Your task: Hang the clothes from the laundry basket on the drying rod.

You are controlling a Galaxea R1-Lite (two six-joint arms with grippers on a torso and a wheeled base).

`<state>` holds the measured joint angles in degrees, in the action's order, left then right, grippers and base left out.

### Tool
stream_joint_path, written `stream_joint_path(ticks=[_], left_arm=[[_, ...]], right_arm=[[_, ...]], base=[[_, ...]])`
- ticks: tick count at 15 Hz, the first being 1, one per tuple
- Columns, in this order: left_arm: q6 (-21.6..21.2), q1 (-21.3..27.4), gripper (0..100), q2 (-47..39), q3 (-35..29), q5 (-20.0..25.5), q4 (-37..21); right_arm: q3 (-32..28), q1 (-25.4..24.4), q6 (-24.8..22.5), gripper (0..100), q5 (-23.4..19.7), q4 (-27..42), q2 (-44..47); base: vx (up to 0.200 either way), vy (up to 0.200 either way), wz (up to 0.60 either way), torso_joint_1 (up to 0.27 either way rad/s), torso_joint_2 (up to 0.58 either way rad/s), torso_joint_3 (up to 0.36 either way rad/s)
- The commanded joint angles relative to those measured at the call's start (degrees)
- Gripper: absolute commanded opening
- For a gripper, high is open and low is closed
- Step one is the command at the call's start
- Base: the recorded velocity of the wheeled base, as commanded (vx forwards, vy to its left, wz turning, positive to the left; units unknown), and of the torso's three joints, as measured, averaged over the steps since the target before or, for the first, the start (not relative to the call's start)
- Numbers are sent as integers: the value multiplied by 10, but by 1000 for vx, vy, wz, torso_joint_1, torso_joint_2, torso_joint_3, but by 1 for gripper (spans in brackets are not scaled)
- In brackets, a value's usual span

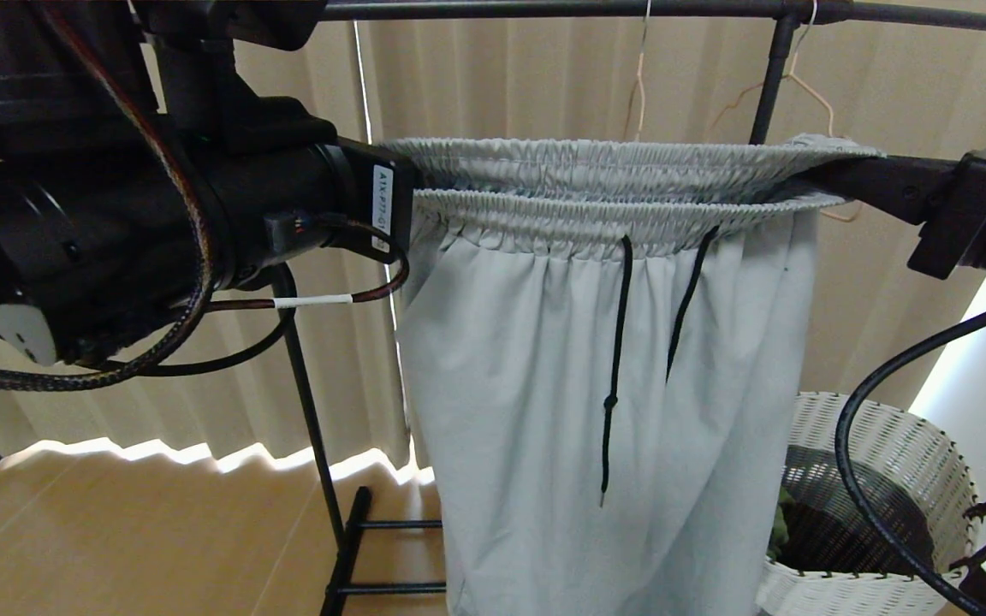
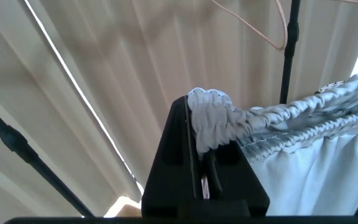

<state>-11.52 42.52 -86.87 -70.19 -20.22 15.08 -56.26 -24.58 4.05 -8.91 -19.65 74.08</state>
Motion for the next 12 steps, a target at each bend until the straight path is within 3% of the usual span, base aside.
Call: stream_joint_path(ticks=[1,6,7,12], left_arm=[[0,1,0,2,2,0,0],[0,9,0,4,4,0,1],[0,8,0,2,3,-1,1],[4,8,0,-9,-3,-64,9]], right_arm=[[0,0,-1,0,-1,0,2],[4,0,0,0,0,1,1],[5,0,0,100,-1,1,1],[53,-23,1,100,-7,-7,-29]], base=[[0,0,0,0,0,0],[0,0,0,0,0,0],[0,0,0,0,0,0],[0,0,0,0,0,0]])
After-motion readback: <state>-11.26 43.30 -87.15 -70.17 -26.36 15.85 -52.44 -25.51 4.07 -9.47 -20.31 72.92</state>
